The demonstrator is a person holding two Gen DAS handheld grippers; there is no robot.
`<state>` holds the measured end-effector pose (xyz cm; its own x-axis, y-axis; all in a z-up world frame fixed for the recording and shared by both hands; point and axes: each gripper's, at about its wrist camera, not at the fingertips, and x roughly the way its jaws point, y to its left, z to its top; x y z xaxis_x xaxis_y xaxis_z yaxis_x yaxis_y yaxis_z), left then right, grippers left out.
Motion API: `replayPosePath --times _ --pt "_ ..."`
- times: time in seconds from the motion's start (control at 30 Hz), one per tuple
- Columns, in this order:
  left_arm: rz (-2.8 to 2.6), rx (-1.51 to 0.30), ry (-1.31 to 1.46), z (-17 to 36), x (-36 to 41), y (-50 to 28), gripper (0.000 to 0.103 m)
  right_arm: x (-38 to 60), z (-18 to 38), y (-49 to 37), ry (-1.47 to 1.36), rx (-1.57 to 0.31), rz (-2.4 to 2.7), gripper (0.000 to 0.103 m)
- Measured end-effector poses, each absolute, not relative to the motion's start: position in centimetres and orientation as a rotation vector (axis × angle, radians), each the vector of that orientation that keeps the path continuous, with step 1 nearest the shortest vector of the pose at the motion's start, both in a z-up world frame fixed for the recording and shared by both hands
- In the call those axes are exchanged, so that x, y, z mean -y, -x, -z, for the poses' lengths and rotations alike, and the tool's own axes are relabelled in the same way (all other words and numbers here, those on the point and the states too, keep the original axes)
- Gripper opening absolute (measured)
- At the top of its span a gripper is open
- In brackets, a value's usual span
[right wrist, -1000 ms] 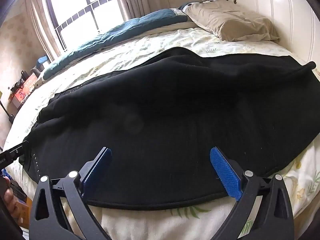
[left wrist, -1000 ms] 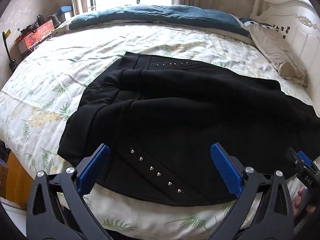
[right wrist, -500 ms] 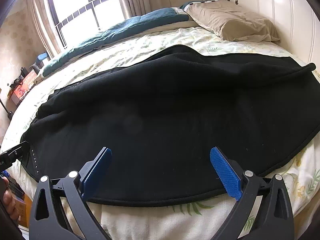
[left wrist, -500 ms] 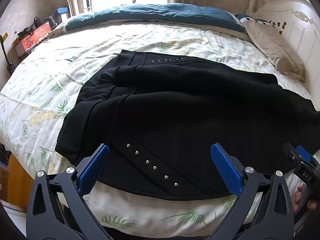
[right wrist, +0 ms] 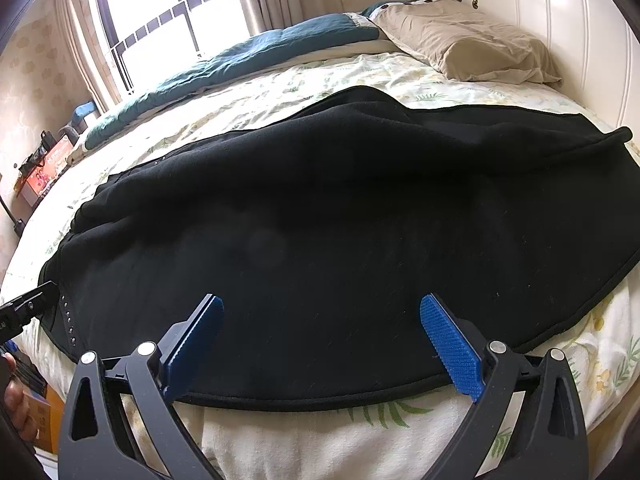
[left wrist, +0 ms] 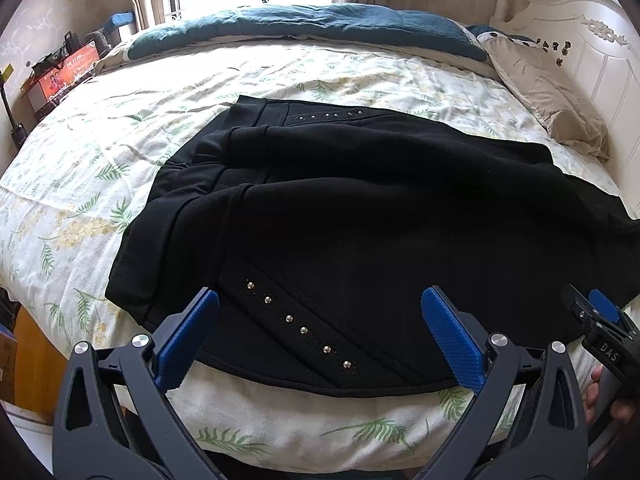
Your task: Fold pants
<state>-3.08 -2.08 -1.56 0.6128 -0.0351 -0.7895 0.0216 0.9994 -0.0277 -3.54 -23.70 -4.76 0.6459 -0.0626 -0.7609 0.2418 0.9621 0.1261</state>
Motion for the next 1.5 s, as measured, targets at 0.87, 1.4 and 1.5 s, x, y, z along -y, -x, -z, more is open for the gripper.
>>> replayPosePath --times 0.87,1.4,1.5 --pt "0.045 -0.922 0.013 1.60 2.38 3.28 0.101 23.40 4.85 3.62 -0.221 -0.860 0.174 0.098" --pt "0.064 -0.933 0.000 2.02 2.83 2.71 0.101 23.22 5.10 3.47 -0.211 -0.869 0.176 0.098" --pt "0.069 -0.940 0.001 2.27 3.00 2.49 0.101 22.95 5.09 3.50 -0.197 -0.870 0.177 0.098"
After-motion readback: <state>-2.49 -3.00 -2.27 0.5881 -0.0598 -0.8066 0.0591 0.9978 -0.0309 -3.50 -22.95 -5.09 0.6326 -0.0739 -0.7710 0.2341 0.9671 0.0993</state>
